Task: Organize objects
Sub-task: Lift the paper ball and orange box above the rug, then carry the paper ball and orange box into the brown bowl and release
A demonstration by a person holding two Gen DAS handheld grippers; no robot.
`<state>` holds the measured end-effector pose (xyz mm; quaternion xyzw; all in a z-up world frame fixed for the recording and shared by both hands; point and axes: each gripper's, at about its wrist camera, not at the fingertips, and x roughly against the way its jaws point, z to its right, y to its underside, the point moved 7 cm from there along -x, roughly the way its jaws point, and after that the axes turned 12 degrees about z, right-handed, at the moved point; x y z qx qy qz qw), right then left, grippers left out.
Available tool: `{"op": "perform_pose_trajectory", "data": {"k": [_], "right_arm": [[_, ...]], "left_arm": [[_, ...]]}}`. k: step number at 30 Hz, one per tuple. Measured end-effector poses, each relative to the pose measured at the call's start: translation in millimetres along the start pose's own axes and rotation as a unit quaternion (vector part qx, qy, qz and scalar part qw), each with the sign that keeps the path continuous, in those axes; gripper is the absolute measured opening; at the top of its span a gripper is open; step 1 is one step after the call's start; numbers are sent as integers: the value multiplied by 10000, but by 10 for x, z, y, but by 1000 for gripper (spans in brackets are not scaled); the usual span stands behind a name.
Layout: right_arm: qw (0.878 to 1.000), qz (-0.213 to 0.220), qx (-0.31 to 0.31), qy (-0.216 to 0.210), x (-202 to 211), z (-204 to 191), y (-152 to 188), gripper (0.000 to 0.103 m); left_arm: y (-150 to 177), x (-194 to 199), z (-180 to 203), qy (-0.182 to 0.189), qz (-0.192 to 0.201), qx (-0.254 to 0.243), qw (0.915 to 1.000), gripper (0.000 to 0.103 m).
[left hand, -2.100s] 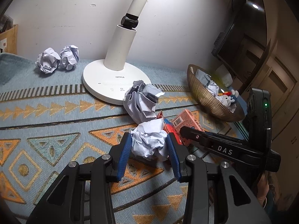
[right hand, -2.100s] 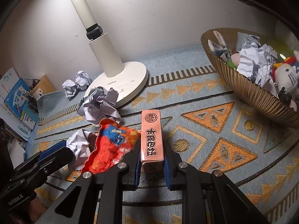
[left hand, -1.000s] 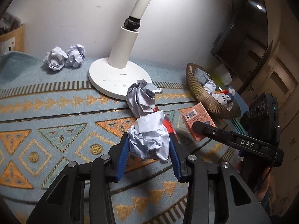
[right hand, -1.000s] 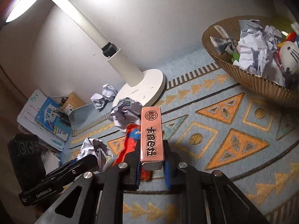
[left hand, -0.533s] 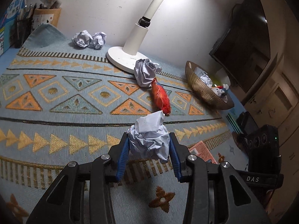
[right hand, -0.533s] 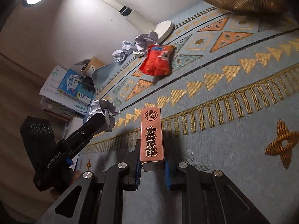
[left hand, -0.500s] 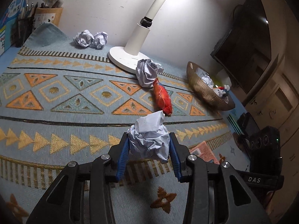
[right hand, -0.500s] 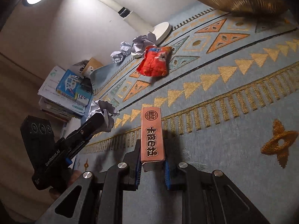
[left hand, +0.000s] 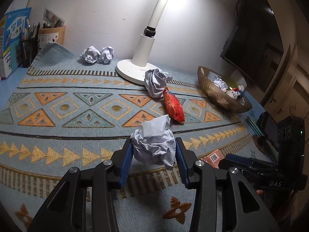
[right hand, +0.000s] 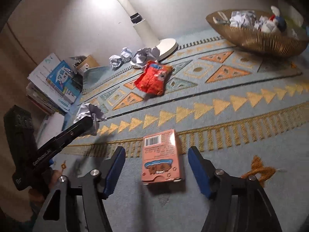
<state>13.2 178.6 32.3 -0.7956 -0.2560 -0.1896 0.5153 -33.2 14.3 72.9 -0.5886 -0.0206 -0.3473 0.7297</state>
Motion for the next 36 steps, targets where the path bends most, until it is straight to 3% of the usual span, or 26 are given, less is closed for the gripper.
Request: {"op": "perform_pose_trajectory", "data": {"k": [4, 11, 13, 16, 17, 22, 24, 25, 27, 28, 31, 36], "right_arm": [[9987, 65, -387, -325, 18, 152, -41, 81], [9931, 249, -1042, -470, 112, 356, -86, 84], [9920, 571, -1074, -349, 247, 392, -132, 84], [9939, 747, -782, -228, 403, 375, -145, 92], [9958, 641, -626, -167, 400, 344, -128, 95], [9997, 185, 28, -177, 234, -10, 9, 96], [9995, -2, 305, 100, 91, -91, 90, 96], [9977, -107, 522, 418, 12, -112, 123, 95], [9898, -251, 950, 1035, -101, -109, 176, 79], [9845, -204, 1183, 1279, -113, -120, 174, 65], [9785, -167, 1420, 1488, -138, -187, 185, 40], [9868, -1, 883, 1356, 45, -33, 28, 39]], "left_arm": [[-4, -1, 6, -15, -1, -48, 10000, 39], [8, -13, 1, -32, -19, -46, 10000, 39], [12, -14, 4, -36, -21, -66, 10000, 39], [12, -18, 0, -16, -42, -43, 10000, 39], [12, -20, -1, 0, -51, -34, 10000, 39], [7, -17, 9, 16, -34, -53, 10000, 39], [10, -16, 12, 7, -30, -69, 10000, 39], [10, -14, 11, 6, -30, -70, 10000, 39], [11, -14, 7, -4, -25, -61, 10000, 39], [11, -17, 4, -8, -26, -55, 10000, 39], [17, -25, -1, -85, -43, -65, 9999, 39], [-135, 4, 240, 88, -75, -432, 9990, 39]]}}
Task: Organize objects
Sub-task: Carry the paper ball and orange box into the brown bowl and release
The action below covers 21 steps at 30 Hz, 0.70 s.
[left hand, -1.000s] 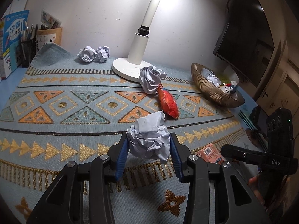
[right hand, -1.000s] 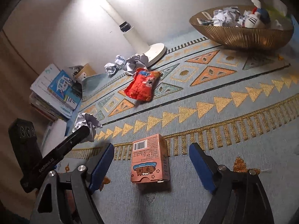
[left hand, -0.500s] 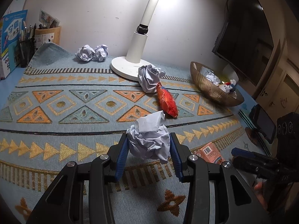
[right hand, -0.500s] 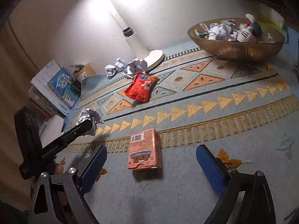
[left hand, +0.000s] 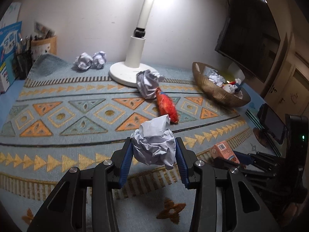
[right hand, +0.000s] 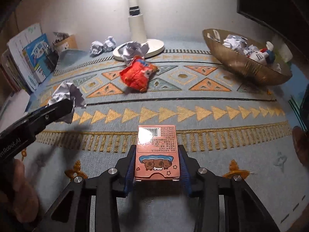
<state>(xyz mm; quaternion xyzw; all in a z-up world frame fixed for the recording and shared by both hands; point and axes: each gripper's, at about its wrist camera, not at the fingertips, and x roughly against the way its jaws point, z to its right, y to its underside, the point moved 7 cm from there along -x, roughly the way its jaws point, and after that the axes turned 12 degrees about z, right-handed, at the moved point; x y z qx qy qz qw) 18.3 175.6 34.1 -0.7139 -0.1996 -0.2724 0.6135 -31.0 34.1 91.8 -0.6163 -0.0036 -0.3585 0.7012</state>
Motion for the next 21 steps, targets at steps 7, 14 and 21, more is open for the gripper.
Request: {"op": "perform_pose_trajectory", "data": {"k": [7, 14, 21], "right_arm": [[9849, 1156, -1218, 422, 687, 998, -923, 40], [9683, 1531, -1825, 749, 633, 1697, -1720, 40], [9692, 1184, -1965, 895, 165, 1966, -1913, 49]], "left_arm": [[-935, -375, 940, 1017, 259, -515, 9931, 39], [-1302, -1420, 1547, 1264, 37, -523, 9906, 39], [-1235, -2083, 1732, 1129, -393, -482, 9917, 51]]}}
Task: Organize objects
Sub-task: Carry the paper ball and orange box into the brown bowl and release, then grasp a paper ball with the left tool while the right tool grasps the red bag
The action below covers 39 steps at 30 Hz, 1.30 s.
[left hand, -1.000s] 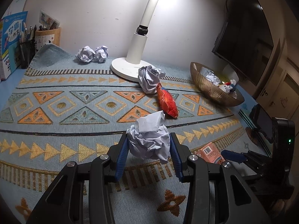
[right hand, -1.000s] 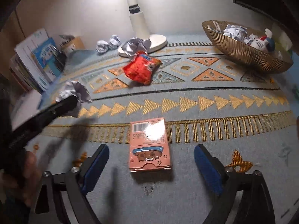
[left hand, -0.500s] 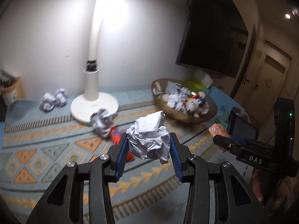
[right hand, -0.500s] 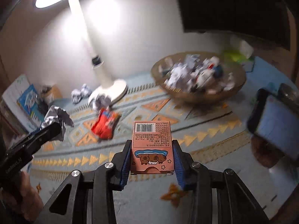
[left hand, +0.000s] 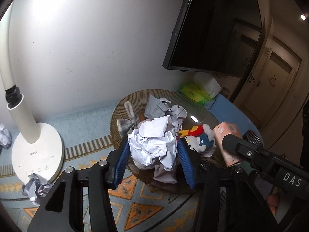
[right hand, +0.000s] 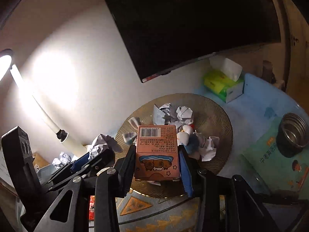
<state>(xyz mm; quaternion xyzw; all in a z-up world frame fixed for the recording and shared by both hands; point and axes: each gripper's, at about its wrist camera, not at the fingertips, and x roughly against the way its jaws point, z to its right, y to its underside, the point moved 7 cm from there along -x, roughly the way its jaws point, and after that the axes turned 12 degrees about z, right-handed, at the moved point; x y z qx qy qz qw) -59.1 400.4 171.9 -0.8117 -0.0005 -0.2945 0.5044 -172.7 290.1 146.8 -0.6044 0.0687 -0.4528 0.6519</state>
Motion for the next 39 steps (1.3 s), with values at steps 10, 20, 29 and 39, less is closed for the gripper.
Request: {"op": "perform_pose_trajectory", "data": {"k": [10, 20, 29, 39], "right_arm": [[9997, 35, -133, -197, 130, 32, 74, 64], [9892, 98, 809, -1222, 755, -1078, 728, 75], [9848, -450, 1045, -1315, 169, -1178, 1928, 75], [9839, -871, 617, -1435, -17, -1041, 1988, 76]], "left_arm": [[83, 404, -15, 142, 84, 59, 9998, 55], [495, 2010, -865, -1107, 901, 419, 9889, 90], [1392, 2215, -1895, -2485, 624, 758, 9636, 90], [1490, 2098, -1899, -2400, 501, 764, 9665, 90]]}}
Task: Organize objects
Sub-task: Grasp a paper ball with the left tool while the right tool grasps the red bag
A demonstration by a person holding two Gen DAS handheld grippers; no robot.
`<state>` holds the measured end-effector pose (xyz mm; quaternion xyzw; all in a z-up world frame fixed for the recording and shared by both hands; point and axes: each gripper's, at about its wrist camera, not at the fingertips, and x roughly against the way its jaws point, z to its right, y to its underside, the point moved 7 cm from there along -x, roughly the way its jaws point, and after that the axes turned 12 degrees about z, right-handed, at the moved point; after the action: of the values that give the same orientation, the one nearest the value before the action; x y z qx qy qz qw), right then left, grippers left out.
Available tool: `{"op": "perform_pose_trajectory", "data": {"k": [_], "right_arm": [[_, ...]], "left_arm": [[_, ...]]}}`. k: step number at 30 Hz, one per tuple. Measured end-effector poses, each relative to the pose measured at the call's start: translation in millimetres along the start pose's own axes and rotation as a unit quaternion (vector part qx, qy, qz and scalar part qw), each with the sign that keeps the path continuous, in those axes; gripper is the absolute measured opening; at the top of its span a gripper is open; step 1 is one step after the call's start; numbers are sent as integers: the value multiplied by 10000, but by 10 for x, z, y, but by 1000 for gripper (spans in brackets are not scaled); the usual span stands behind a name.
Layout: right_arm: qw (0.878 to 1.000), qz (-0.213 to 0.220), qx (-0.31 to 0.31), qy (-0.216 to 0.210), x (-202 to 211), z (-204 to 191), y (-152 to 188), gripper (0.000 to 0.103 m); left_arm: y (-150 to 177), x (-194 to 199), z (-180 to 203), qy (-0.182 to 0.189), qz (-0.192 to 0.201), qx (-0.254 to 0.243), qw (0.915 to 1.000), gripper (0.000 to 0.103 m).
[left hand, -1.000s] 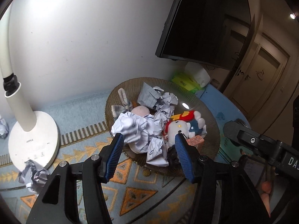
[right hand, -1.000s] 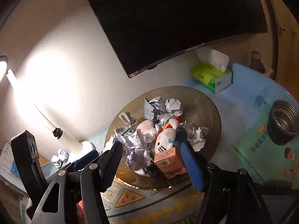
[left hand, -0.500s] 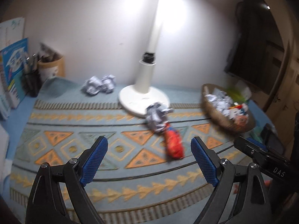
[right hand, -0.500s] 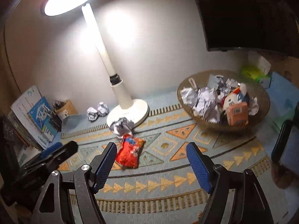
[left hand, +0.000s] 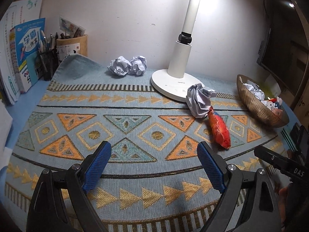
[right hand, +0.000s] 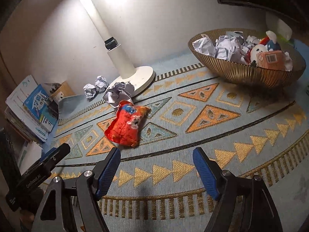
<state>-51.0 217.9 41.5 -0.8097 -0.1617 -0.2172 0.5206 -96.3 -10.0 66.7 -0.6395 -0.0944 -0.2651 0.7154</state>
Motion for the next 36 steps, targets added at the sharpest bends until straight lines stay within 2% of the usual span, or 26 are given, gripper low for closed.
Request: {"op": "perform_pose_trajectory", "data": {"k": [3, 5, 7, 9, 11, 12, 14, 15, 17, 20, 21, 23, 25, 26, 27, 31, 36], "right_arm": [[10000, -3, 70, 50, 7, -23, 1, 76], [9997, -125, 230, 32, -20, -95, 28, 76], [9987, -292, 414, 69, -62, -182, 54, 76], [9978, -432, 498, 63, -106, -291, 17, 76], [9974, -526, 470, 115, -163, -368, -73, 76], [9973, -576, 449, 107, -208, -397, -112, 76], [9965, -706, 441, 108, -333, -431, -156, 76], [9960, -737, 484, 118, -394, -448, -161, 76], [9954, -761, 566, 96, -502, -483, -162, 76], [9946, -801, 664, -21, -631, -557, -145, 76], [9942, -807, 712, -24, -675, -572, -135, 75], [9937, -880, 685, -74, -767, -567, -116, 64], [9936, -945, 592, -158, -838, -553, -90, 60], [9941, -870, 623, -155, -838, -555, -101, 54], [9940, -849, 675, -115, -846, -553, -98, 50], [9946, -711, 741, -147, -806, -551, -79, 41], [9955, -693, 612, -190, -537, -477, -70, 39]], "left_arm": [[-15, -9, -2, 39, -152, 140, 9998, 89], [-76, -45, 49, 486, -526, 717, 9949, 89], [-280, -80, 144, 954, -646, 1212, 9859, 89], [-526, -201, 245, 1079, -551, 1185, 9855, 89], [-656, -438, 415, 1224, -563, 833, 9874, 89], [-651, -604, 497, 1287, -733, 681, 9866, 89], [-555, -898, 631, 1502, -1213, 694, 9787, 87], [-513, -1014, 668, 1577, -1337, 770, 9753, 85], [-450, -1194, 690, 1464, -1450, 800, 9753, 84], [-342, -1342, 751, 1641, -1698, 943, 9671, 72], [-316, -1375, 749, 1620, -1731, 926, 9671, 66], [-280, -1424, 712, 1528, -1703, 980, 9685, 63], [-291, -1430, 705, 1621, -1645, 970, 9681, 58], [-303, -1454, 701, 1660, -1627, 1028, 9672, 56], [-295, -1459, 699, 1692, -1623, 1077, 9661, 48], [-307, -1444, 739, 1751, -1562, 946, 9675, 44], [-448, -1070, 753, 1818, -1338, 681, 9718, 44]]}}
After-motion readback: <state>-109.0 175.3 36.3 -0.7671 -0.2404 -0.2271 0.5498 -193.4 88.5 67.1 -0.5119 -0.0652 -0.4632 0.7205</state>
